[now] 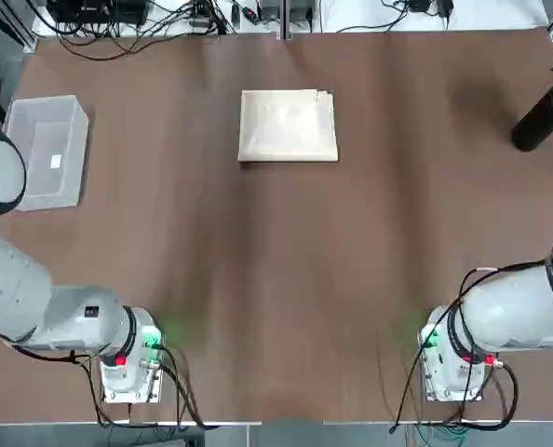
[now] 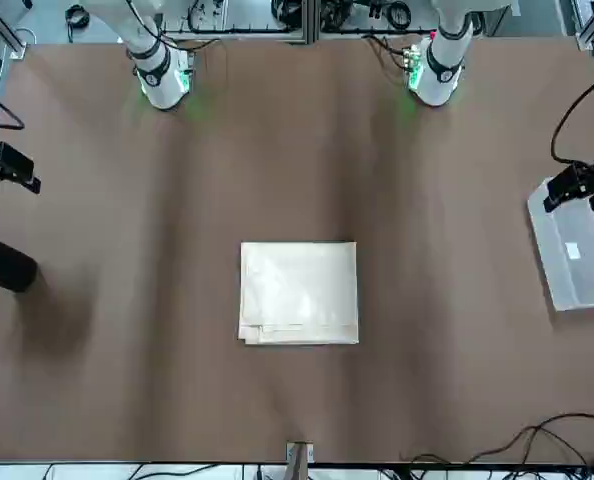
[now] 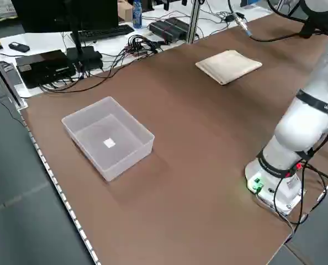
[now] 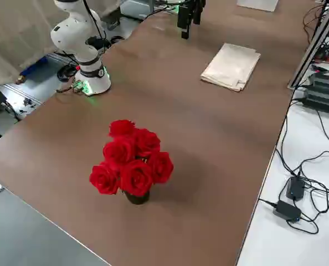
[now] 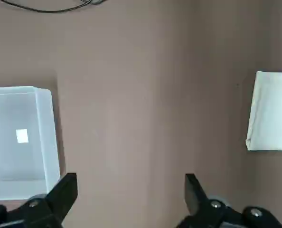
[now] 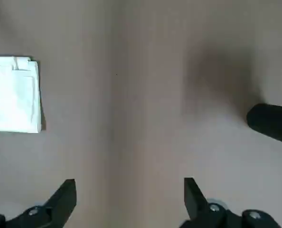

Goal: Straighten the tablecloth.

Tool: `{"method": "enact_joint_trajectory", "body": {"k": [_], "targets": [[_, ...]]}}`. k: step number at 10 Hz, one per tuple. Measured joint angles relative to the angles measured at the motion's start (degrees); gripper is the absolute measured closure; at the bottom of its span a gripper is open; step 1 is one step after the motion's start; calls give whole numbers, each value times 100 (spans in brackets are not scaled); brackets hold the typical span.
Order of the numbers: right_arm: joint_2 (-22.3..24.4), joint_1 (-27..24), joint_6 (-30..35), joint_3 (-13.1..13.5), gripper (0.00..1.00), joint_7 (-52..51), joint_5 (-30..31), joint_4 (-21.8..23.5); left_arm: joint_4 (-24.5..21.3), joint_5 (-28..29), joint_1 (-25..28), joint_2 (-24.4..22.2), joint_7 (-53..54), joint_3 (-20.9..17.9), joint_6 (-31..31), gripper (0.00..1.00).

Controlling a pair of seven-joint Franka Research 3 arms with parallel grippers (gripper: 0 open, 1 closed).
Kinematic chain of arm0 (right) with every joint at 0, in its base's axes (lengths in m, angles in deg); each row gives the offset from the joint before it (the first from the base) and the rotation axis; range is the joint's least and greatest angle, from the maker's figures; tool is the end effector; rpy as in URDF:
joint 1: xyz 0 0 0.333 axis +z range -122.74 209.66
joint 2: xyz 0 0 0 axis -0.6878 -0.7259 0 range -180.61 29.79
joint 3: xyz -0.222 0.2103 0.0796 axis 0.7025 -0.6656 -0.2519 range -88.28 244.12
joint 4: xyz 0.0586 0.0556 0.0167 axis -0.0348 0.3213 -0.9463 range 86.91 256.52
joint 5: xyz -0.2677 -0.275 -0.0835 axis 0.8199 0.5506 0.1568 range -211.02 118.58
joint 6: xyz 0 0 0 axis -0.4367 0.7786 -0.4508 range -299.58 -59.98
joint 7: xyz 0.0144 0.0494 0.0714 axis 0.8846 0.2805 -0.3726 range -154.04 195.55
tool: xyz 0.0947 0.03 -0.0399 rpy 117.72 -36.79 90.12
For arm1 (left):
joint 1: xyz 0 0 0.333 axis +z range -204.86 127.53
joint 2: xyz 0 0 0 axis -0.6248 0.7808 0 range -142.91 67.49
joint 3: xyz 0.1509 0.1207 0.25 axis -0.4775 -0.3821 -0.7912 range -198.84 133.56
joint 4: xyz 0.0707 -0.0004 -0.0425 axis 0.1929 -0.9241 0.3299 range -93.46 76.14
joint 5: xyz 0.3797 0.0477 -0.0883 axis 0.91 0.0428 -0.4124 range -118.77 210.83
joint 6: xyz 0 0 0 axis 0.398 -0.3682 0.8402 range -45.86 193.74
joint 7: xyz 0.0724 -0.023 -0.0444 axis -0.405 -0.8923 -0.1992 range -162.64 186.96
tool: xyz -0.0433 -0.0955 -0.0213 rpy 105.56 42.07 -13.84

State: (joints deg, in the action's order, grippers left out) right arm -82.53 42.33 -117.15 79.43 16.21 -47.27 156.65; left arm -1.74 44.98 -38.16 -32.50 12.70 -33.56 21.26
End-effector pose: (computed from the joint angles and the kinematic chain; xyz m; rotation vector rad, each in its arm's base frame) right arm 0.5786 -0.0234 0.6526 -3.1248 -0.0556 0.0310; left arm 0.5870 0.0122 0.6211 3.1244 0.0246 0.0695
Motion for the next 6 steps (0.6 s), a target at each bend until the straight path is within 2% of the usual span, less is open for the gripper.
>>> {"method": "enact_joint_trajectory", "body": {"k": [6], "targets": [[-6,63,-110,-34,0,0,-34,6,7,0,-40,0,4,69,1,0]]}}
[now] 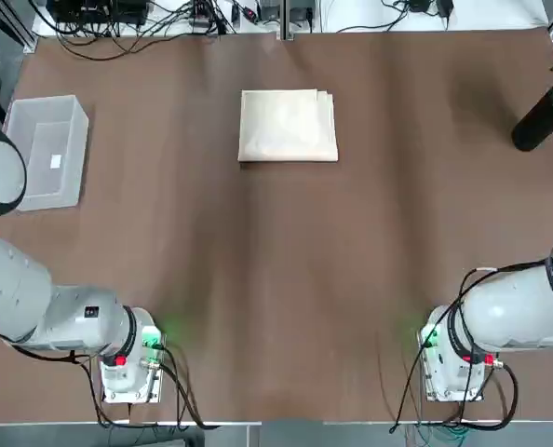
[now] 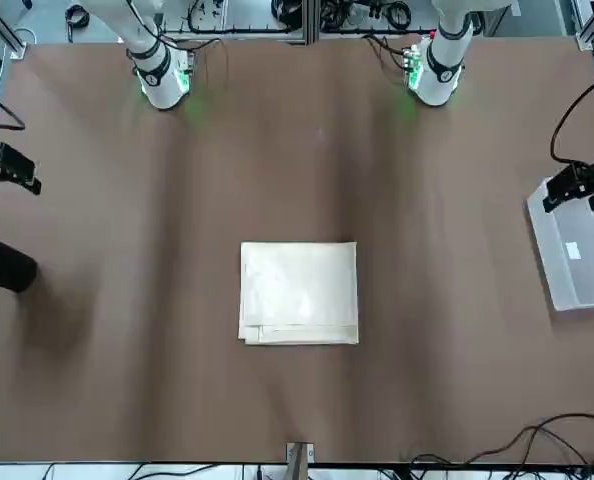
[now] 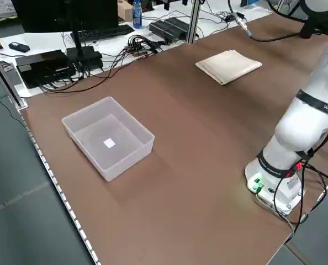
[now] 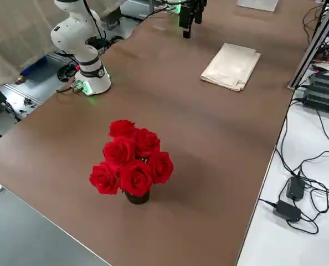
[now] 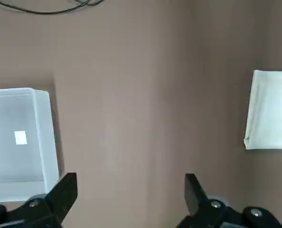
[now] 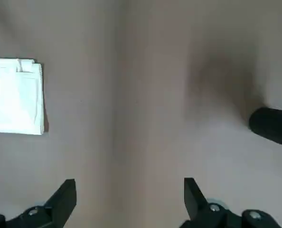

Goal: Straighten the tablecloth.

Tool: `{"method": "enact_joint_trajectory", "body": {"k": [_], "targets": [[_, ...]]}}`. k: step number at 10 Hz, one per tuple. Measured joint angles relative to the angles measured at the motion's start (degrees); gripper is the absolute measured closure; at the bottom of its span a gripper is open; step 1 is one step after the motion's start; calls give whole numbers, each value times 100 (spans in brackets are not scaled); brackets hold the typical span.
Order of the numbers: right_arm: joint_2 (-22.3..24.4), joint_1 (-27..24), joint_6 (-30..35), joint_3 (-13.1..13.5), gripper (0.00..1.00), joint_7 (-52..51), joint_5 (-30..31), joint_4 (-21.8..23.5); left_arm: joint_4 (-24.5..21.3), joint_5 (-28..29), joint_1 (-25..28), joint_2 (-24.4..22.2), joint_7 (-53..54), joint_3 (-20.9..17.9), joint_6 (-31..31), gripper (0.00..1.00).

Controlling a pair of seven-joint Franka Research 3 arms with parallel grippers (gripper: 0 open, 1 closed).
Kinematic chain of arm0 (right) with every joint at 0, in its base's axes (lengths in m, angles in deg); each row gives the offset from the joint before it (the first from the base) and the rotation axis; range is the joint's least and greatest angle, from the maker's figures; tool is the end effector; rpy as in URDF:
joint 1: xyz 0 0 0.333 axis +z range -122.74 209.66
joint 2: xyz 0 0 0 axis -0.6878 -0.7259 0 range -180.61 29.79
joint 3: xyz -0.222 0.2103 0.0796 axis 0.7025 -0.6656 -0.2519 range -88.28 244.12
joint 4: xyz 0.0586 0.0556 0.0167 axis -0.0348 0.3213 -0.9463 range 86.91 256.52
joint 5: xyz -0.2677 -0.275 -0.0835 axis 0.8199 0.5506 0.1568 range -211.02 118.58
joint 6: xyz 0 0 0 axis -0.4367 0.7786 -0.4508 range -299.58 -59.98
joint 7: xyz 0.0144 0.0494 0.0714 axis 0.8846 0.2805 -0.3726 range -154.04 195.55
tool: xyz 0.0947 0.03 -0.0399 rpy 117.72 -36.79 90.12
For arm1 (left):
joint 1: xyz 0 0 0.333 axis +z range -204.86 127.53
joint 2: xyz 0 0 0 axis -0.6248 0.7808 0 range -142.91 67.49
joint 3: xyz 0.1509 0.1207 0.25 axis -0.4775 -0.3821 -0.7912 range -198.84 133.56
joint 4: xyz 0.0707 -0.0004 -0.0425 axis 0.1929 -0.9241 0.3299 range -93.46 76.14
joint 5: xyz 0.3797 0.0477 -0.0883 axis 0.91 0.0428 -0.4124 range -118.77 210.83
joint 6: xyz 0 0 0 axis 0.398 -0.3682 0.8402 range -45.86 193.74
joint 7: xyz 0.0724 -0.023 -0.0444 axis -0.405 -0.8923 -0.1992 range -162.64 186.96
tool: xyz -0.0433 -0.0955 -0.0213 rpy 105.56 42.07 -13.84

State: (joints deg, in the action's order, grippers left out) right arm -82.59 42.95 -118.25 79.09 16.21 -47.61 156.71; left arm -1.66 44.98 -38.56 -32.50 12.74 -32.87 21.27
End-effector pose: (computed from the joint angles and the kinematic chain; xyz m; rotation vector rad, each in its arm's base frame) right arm 0.5814 -0.0133 0.6532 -3.1188 -0.0823 0.0039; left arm 0.5872 0.0013 0.6217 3.1230 -0.0061 0.0717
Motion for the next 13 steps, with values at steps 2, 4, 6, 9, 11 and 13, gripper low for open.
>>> {"method": "enact_joint_trajectory", "body": {"k": [2,4,6,9,11,13], "targets": [[-216,219,-311,-14,0,218,-2,-2,0,0,-21,1,0,56,0,0],[-833,541,-810,-34,0,762,-64,-171,-7,0,-3,72,0,55,40,0],[-1458,906,-1488,-51,0,1662,-172,-278,-18,-126,-25,363,0,76,553,0],[-2255,1474,-2430,-66,0,3350,-368,-342,-24,-205,-41,974,-1,378,1155,0],[-2724,1876,-3148,-73,0,4242,-408,-357,-24,-209,-135,1288,-26,574,1452,0],[-3184,2081,-3898,-70,0,4629,-409,-365,-25,-219,-226,1605,-51,710,1905,0]]}}
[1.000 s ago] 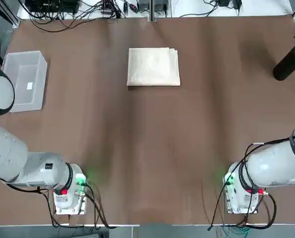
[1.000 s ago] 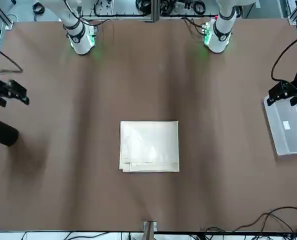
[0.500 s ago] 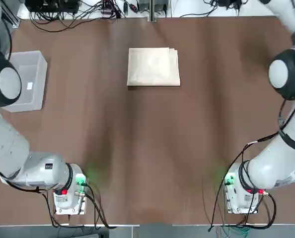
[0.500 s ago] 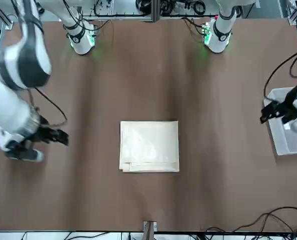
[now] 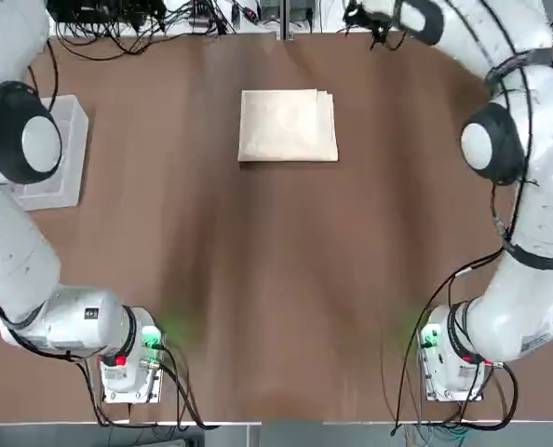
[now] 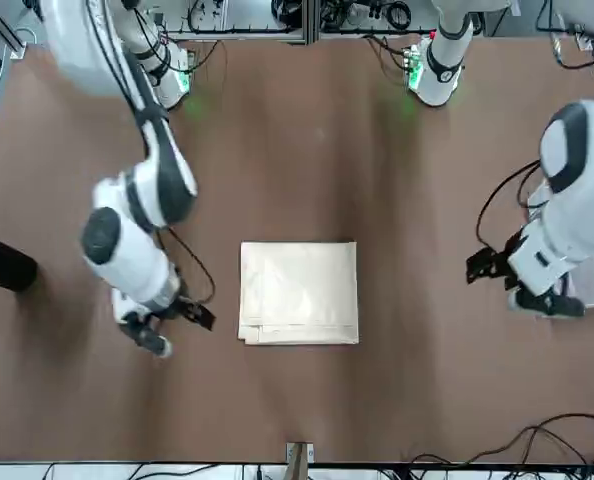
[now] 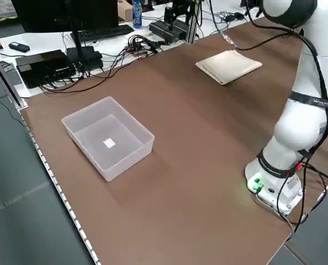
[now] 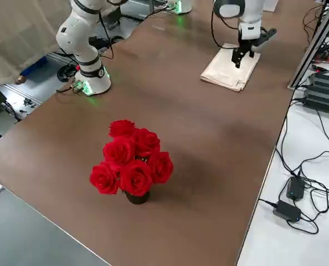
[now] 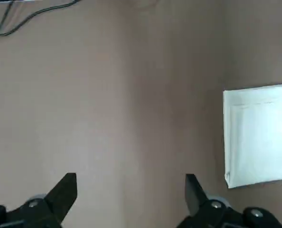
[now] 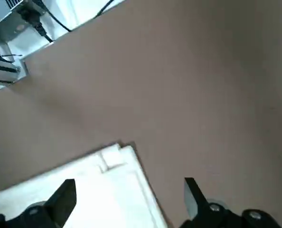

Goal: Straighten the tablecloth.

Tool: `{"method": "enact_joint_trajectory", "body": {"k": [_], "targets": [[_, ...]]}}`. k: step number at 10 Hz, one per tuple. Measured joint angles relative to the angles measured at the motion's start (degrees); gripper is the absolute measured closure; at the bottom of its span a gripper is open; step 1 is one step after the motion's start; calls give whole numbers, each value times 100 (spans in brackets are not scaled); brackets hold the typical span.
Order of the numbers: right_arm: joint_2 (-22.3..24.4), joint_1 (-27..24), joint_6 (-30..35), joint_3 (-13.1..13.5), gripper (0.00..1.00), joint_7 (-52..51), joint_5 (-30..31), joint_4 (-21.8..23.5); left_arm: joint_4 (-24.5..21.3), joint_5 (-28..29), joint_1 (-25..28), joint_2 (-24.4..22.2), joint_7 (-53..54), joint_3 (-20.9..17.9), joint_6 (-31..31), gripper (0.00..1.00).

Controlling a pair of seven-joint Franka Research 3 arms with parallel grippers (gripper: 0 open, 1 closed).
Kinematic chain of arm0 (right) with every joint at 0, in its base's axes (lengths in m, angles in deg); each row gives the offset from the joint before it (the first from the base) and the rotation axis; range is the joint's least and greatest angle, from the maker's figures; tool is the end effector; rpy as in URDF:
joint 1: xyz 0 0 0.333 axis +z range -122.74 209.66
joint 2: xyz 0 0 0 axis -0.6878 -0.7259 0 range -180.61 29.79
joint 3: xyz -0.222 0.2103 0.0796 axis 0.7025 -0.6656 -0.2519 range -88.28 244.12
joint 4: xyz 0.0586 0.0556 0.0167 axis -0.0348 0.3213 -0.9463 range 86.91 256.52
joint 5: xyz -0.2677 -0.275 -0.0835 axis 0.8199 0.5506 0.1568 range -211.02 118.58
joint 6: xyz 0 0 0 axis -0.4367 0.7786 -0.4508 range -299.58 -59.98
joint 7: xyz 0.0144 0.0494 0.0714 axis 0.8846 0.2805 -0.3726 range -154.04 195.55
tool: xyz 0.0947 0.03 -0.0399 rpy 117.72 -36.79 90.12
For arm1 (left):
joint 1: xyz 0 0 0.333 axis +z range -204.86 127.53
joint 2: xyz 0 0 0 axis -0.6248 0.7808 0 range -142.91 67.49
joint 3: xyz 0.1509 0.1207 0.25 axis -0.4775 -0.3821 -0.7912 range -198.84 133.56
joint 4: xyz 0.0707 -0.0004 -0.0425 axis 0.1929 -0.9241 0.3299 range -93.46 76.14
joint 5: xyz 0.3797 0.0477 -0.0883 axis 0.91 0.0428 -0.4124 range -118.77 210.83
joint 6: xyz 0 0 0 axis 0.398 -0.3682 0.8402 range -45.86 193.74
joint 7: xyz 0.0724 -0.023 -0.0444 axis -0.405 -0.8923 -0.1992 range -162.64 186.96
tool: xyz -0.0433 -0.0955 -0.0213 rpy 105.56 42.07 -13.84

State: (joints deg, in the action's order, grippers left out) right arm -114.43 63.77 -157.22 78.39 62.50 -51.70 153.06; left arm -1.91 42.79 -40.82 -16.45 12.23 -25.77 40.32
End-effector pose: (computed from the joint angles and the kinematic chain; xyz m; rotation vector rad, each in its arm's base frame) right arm 0.7095 0.2621 0.3712 -2.9068 0.6256 -0.1748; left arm 0.6733 -0.0991 0.4744 3.0282 -0.1977 0.1342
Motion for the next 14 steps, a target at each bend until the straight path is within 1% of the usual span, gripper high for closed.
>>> {"method": "enact_joint_trajectory", "body": {"k": [2,4,5,8,9,10,11,13,14], "targets": [[-442,77,-383,2,1,60,0,-14,9,-110,-123,343,-27,42,596,0],[-815,202,-833,2,4,67,0,-18,102,-229,-277,722,-186,58,1054,0],[-976,247,-1019,2,7,79,-1,-19,191,-312,-348,869,-268,64,1152,0],[-1308,311,-1289,3,29,139,-3,-23,261,-523,-375,959,-276,64,1162,0],[-1398,317,-1449,4,30,165,-3,-24,262,-532,-393,982,-278,69,1162,0],[-1508,324,-1674,4,30,173,-3,-25,263,-554,-432,1023,-280,80,1169,0],[-1623,351,-1861,4,31,174,-3,-26,260,-584,-529,1114,-318,83,1305,0],[-1715,434,-1968,3,33,242,-3,-43,259,-588,-747,1423,-401,87,1847,0],[-1716,470,-1968,3,34,266,-3,-52,262,-588,-792,1550,-408,88,1976,0]]}}
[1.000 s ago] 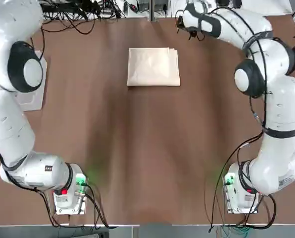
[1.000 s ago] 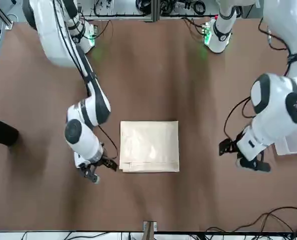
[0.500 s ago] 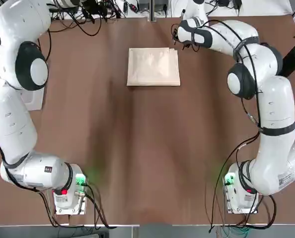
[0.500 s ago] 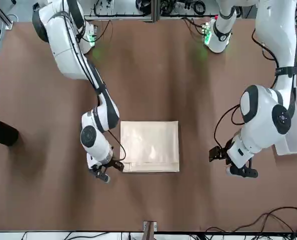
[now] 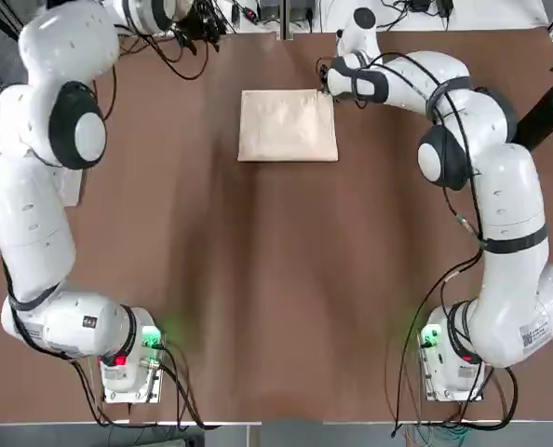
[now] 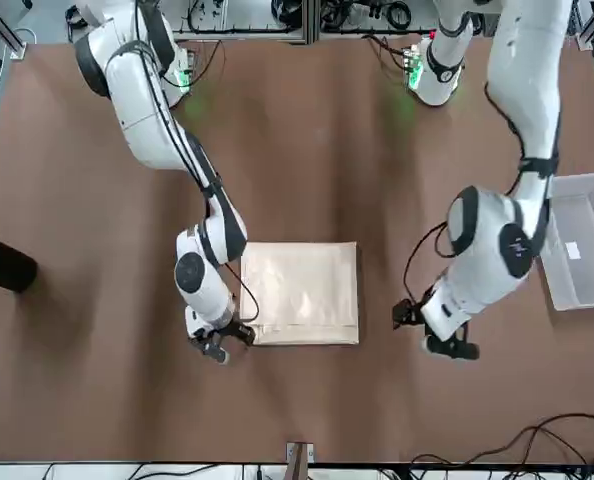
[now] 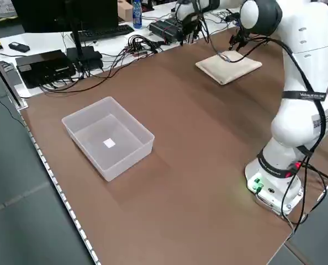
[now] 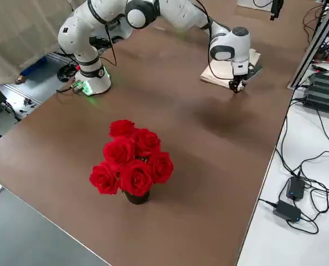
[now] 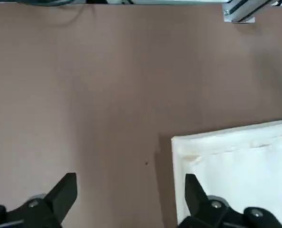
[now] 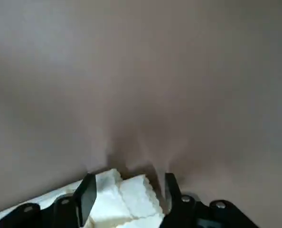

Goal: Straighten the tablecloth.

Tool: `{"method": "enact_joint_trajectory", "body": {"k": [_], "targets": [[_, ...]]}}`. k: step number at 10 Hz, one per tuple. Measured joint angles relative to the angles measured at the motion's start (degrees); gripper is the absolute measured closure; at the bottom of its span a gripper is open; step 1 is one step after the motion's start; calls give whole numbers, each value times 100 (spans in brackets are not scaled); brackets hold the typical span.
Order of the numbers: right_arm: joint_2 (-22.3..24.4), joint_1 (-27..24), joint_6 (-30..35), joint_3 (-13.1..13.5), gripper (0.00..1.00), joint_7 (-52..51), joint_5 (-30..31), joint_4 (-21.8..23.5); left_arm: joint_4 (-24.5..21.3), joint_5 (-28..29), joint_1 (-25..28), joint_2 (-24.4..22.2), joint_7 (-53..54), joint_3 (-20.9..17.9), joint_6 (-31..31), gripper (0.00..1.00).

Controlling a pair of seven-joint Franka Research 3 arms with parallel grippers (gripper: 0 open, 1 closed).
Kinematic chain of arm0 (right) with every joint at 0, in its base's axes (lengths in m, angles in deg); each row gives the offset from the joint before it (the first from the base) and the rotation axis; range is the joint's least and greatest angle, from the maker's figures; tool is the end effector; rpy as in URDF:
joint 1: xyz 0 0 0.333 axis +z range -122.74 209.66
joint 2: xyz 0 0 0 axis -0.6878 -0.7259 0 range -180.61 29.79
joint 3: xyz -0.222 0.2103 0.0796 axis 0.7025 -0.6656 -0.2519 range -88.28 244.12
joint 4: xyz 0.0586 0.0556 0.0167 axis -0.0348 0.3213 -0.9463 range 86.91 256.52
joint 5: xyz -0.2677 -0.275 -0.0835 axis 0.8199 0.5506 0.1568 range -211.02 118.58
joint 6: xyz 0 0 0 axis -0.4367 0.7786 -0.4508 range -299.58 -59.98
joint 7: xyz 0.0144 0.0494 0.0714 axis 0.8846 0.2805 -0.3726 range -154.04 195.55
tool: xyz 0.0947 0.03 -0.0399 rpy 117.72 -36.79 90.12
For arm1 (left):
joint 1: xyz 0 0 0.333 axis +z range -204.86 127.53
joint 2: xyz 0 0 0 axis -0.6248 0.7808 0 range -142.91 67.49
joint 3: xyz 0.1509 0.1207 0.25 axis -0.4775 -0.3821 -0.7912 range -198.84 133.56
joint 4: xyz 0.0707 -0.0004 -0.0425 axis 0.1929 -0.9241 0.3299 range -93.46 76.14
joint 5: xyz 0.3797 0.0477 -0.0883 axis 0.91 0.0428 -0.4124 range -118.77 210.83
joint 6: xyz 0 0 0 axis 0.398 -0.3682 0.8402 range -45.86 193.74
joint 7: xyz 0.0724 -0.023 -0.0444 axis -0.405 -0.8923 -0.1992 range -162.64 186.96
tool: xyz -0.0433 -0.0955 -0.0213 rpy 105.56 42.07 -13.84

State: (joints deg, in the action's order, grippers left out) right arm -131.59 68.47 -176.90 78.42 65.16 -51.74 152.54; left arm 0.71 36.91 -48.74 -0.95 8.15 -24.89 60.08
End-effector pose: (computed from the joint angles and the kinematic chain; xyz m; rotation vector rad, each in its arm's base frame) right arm 0.7009 0.3213 0.1825 -2.8853 0.6023 -0.2386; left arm 0.7095 -0.2106 0.3414 2.8805 -0.1637 0.2522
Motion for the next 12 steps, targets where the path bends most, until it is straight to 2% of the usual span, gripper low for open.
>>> {"method": "enact_joint_trajectory", "body": {"k": [4,7,9,11,12], "targets": [[-55,58,-4,2,41,11,0,-19,3,-4,-167,296,-8,8,280,0],[-72,135,-1,13,52,48,0,-67,0,-11,-287,360,-187,10,314,0],[-80,148,3,14,86,47,-1,-69,-23,-12,-364,380,-322,11,313,0],[-88,159,2,14,97,36,0,-80,-212,-12,-426,400,-322,13,296,0],[-88,161,2,15,98,26,0,-81,-396,-12,-438,399,-320,30,288,0]]}}
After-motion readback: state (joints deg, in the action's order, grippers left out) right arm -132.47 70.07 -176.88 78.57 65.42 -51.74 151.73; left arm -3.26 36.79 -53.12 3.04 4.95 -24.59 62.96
